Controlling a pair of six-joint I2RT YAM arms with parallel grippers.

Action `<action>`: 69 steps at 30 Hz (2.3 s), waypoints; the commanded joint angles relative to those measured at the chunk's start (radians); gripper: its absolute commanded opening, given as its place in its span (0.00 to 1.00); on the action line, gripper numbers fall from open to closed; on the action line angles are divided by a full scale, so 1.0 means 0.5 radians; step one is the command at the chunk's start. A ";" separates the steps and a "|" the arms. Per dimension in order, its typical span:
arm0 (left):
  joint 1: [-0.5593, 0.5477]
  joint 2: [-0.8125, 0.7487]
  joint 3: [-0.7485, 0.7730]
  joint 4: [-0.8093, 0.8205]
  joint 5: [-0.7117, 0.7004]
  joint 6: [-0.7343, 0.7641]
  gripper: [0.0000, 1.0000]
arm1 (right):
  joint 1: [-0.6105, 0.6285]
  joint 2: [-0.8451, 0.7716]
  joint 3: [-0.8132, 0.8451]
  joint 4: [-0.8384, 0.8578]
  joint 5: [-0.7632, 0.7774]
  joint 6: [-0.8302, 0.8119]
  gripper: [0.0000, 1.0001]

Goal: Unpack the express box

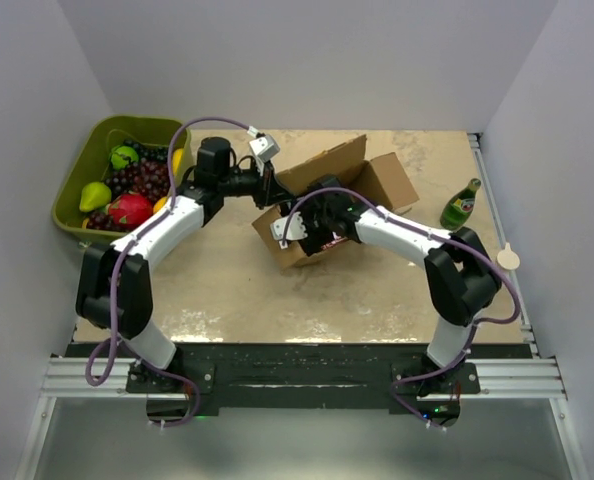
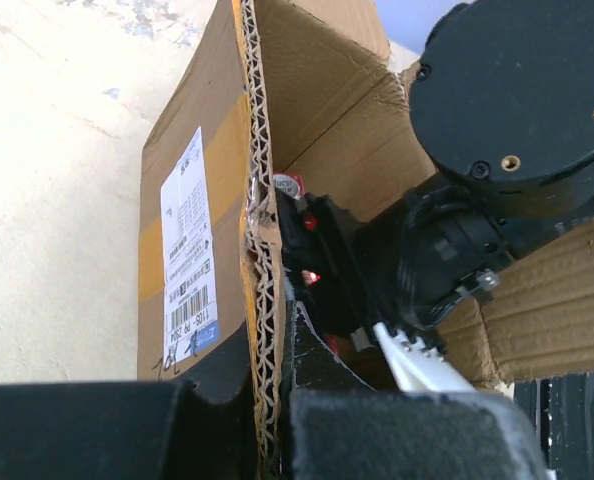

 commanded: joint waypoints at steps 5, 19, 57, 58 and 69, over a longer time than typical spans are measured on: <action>-0.049 -0.004 0.140 0.126 0.307 -0.004 0.00 | -0.132 0.413 0.408 -0.682 -0.107 -0.190 0.49; 0.000 -0.013 0.183 -0.006 -0.076 0.153 0.00 | -0.151 -0.339 0.754 -0.826 -0.284 0.278 0.08; 0.120 0.008 0.202 -0.015 -0.399 0.088 0.00 | -0.147 -1.057 -0.880 -0.563 -0.129 0.194 0.23; 0.120 0.014 0.202 -0.012 -0.396 0.088 0.00 | -0.144 -1.069 -0.908 -0.499 -0.113 0.197 0.24; 0.120 0.024 0.196 0.003 -0.328 0.076 0.00 | -0.147 -0.919 -1.007 -0.387 -0.051 0.365 0.75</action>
